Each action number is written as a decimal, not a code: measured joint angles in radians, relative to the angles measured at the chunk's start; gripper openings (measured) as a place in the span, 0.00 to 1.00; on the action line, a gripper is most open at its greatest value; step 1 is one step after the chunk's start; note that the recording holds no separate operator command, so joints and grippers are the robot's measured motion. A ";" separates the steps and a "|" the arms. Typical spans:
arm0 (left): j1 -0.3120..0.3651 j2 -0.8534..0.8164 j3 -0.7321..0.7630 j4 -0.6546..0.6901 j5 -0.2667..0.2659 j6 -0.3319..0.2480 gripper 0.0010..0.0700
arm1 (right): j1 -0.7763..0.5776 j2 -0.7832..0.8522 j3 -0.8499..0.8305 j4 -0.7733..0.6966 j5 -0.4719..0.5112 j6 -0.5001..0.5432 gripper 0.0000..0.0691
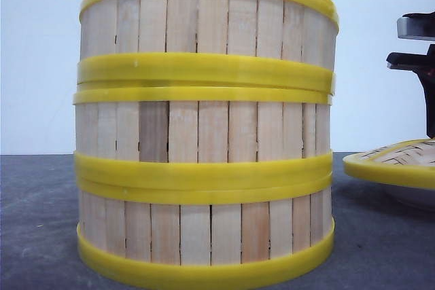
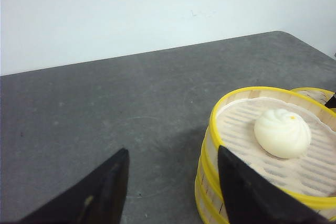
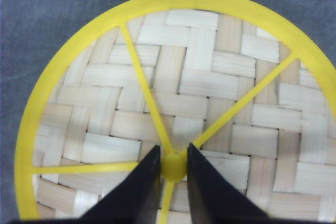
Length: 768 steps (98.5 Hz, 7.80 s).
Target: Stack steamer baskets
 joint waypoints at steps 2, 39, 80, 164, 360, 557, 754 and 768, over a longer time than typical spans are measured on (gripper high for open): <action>0.000 0.000 0.000 0.000 0.000 0.000 0.45 | 0.000 0.000 0.003 -0.005 0.000 0.000 0.08; 0.000 0.000 0.000 0.000 0.000 0.000 0.45 | 0.000 -0.043 0.203 -0.140 -0.006 -0.009 0.08; 0.000 0.000 0.000 0.000 0.000 0.000 0.45 | 0.121 -0.043 0.583 -0.324 -0.138 -0.033 0.08; 0.000 0.000 0.000 0.000 0.000 0.000 0.45 | 0.593 0.014 0.724 -0.416 -0.204 -0.043 0.08; 0.000 0.000 0.000 0.000 0.000 0.000 0.45 | 0.784 0.166 0.724 -0.495 -0.002 -0.090 0.08; 0.000 0.000 0.000 0.102 0.024 -0.008 0.45 | 0.818 -0.291 0.997 -0.648 0.426 -0.027 0.70; 0.379 -0.272 -0.838 0.720 -0.002 0.000 0.04 | 0.818 -0.271 0.996 -0.646 0.445 0.000 0.01; 0.394 -0.320 -0.976 0.741 -0.004 -0.016 0.04 | 0.818 -0.271 0.996 -0.646 0.445 0.000 0.01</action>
